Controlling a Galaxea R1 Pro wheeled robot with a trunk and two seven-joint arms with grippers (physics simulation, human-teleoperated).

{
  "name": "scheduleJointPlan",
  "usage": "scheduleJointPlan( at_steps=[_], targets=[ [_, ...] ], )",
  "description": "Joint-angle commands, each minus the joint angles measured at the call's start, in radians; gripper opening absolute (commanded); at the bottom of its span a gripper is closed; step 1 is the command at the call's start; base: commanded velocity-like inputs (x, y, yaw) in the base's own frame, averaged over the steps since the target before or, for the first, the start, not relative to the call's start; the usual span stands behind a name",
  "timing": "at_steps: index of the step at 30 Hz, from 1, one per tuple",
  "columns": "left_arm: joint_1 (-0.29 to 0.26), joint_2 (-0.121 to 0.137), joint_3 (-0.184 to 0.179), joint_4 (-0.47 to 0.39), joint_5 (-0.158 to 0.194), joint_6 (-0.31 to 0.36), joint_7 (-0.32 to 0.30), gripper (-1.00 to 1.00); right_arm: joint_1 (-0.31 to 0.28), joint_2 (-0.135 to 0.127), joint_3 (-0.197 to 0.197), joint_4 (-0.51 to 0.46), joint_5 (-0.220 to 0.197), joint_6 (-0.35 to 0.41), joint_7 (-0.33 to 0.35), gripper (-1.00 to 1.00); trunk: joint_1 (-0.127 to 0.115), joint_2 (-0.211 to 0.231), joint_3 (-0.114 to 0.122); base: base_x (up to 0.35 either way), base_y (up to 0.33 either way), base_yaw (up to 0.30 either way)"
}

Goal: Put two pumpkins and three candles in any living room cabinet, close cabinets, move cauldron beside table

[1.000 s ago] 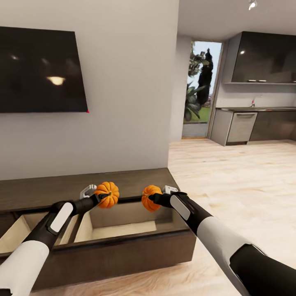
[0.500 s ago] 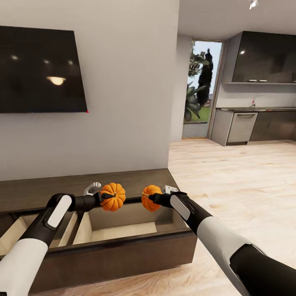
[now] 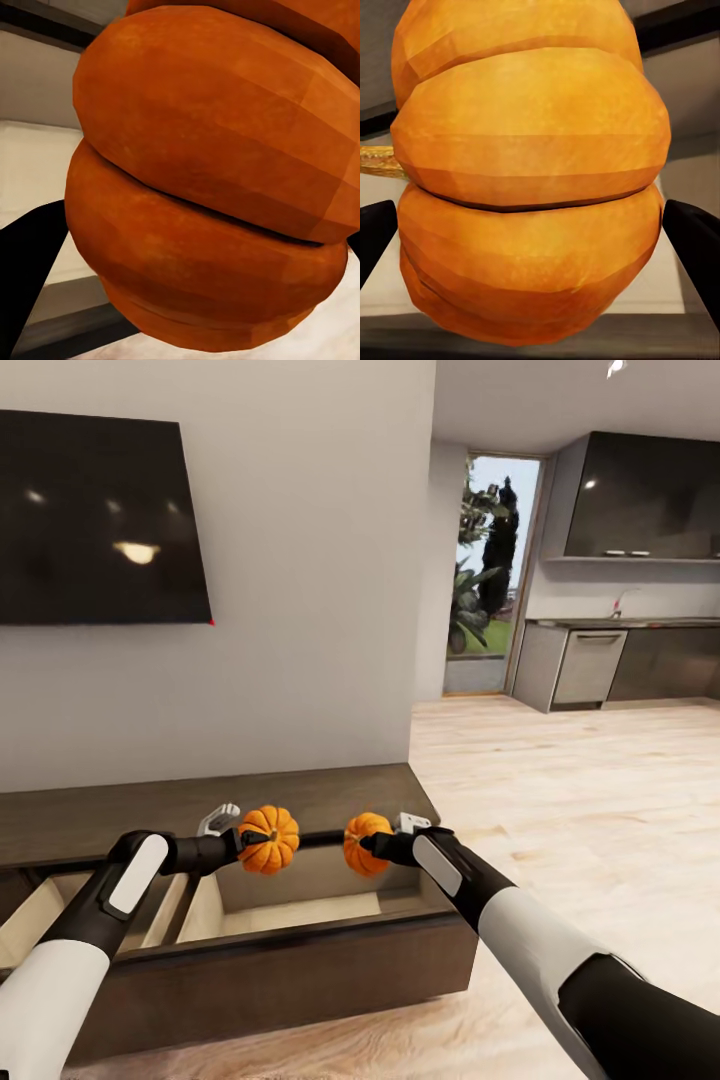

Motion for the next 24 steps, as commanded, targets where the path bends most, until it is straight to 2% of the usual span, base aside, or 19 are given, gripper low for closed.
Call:
scheduleJointPlan(
  at_steps=[1,5,10,15,18,21,24],
  targets=[
    [-0.001,0.001,-0.002,0.001,-0.007,0.001,-0.008,-1.00,-0.001,-0.001,0.013,-0.002,-0.010,0.001,-0.011,-1.00,0.004,-0.008,-0.004,0.000,0.000,0.000],
    [-0.001,0.001,-0.002,0.003,-0.008,0.000,0.016,-1.00,-0.001,-0.001,0.033,0.002,-0.010,0.001,-0.012,-1.00,0.019,-0.036,-0.017,0.000,0.000,0.000],
    [-0.001,-0.008,-0.002,-0.002,-0.009,-0.007,0.118,-1.00,-0.001,-0.001,0.037,0.002,-0.010,0.002,-0.012,-1.00,0.030,-0.054,-0.034,0.000,0.000,0.000],
    [-0.001,-0.010,-0.004,0.001,-0.010,-0.031,0.132,-1.00,-0.001,-0.001,0.037,0.003,-0.010,0.002,-0.012,-1.00,0.032,-0.055,-0.054,0.000,0.000,0.000],
    [-0.001,-0.011,-0.010,0.005,-0.014,-0.083,0.133,-1.00,-0.001,-0.001,0.037,0.002,-0.010,0.002,-0.012,-1.00,0.033,-0.056,-0.065,0.000,0.000,0.000],
    [-0.001,-0.012,-0.010,0.009,-0.048,-0.118,0.133,-1.00,-0.001,-0.001,0.037,0.003,-0.010,0.002,-0.012,-1.00,0.035,-0.056,-0.077,0.000,0.000,0.000],
    [-0.001,-0.029,-0.009,0.011,-0.126,-0.174,0.133,-1.00,-0.001,-0.001,0.037,0.003,-0.010,0.000,-0.012,-1.00,0.036,-0.057,-0.088,0.000,0.000,0.000]
  ],
)
